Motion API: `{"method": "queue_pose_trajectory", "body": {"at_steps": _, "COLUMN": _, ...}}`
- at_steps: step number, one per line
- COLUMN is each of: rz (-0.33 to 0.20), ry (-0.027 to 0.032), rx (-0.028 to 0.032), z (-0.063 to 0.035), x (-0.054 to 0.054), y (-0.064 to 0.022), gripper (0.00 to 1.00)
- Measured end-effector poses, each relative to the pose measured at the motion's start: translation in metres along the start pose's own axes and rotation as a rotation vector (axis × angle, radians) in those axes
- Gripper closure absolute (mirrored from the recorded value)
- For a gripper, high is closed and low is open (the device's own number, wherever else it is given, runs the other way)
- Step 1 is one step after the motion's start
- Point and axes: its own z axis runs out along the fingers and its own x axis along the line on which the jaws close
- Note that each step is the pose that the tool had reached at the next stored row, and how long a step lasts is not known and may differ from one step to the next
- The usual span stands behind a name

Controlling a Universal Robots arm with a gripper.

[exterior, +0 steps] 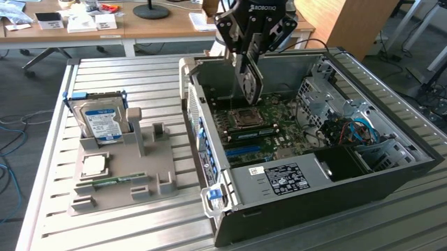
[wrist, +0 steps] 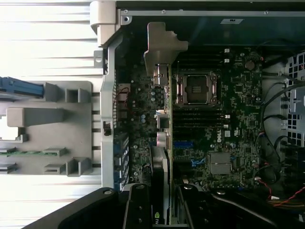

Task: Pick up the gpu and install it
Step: 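Pick up the gpu and move the gpu toward the slot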

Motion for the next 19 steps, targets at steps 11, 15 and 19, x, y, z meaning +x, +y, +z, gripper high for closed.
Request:
{"method": "queue_pose_trajectory", "body": {"at_steps": 11, "rz": 0.0, "ry": -0.0001, "rx": 0.0, "z": 0.0001, "x": -0.023, "y": 0.0009, "gripper": 0.73}}
{"method": "queue_pose_trajectory", "body": {"at_steps": 15, "rz": 0.0, "ry": 0.0, "rx": 0.0, "z": 0.0, "x": -0.029, "y": 0.0011, "gripper": 0.73}}
{"method": "queue_pose_trajectory", "body": {"at_steps": 19, "rz": 0.0, "ry": -0.0001, "rx": 0.0, "z": 0.0001, "x": -0.029, "y": 0.0012, "gripper": 0.73}}
